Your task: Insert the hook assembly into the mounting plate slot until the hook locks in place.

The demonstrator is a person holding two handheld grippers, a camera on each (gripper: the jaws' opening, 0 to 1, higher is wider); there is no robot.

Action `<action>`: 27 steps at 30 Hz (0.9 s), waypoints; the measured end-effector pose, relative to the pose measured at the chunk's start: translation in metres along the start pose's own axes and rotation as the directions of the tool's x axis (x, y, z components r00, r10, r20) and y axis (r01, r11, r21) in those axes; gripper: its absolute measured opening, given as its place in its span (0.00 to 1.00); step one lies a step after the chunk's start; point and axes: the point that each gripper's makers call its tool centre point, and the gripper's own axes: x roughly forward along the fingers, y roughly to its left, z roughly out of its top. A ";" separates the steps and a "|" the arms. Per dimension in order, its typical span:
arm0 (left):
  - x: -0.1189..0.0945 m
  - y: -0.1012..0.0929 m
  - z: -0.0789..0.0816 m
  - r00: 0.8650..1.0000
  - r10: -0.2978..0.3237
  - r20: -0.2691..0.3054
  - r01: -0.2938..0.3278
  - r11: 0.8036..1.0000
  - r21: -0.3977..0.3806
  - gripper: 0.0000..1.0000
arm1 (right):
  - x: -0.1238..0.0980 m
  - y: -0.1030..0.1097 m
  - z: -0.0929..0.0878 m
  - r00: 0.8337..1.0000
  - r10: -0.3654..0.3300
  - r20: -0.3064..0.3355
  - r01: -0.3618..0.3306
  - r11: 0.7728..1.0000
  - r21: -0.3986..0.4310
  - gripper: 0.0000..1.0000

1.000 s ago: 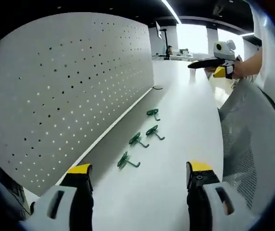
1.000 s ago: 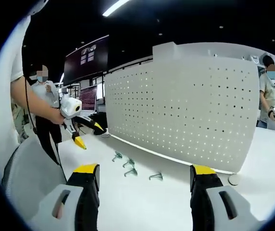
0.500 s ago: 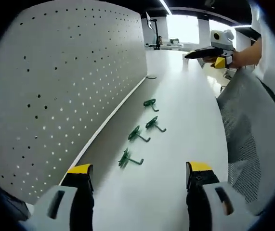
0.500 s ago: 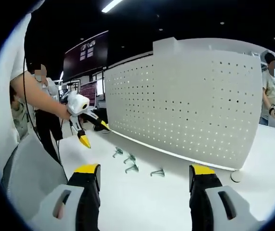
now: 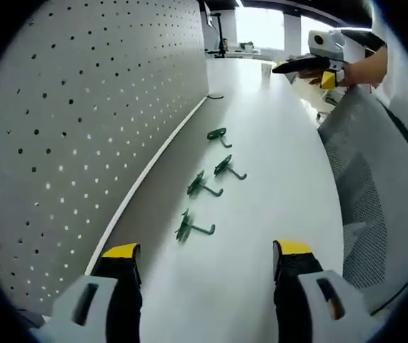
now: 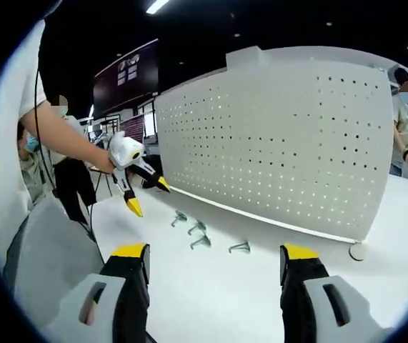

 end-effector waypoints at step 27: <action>0.033 0.010 -0.007 0.985 -0.106 -0.139 0.118 0.990 0.083 0.76 | -0.002 0.001 -0.007 1.000 0.002 -0.022 -0.001 0.999 0.033 0.70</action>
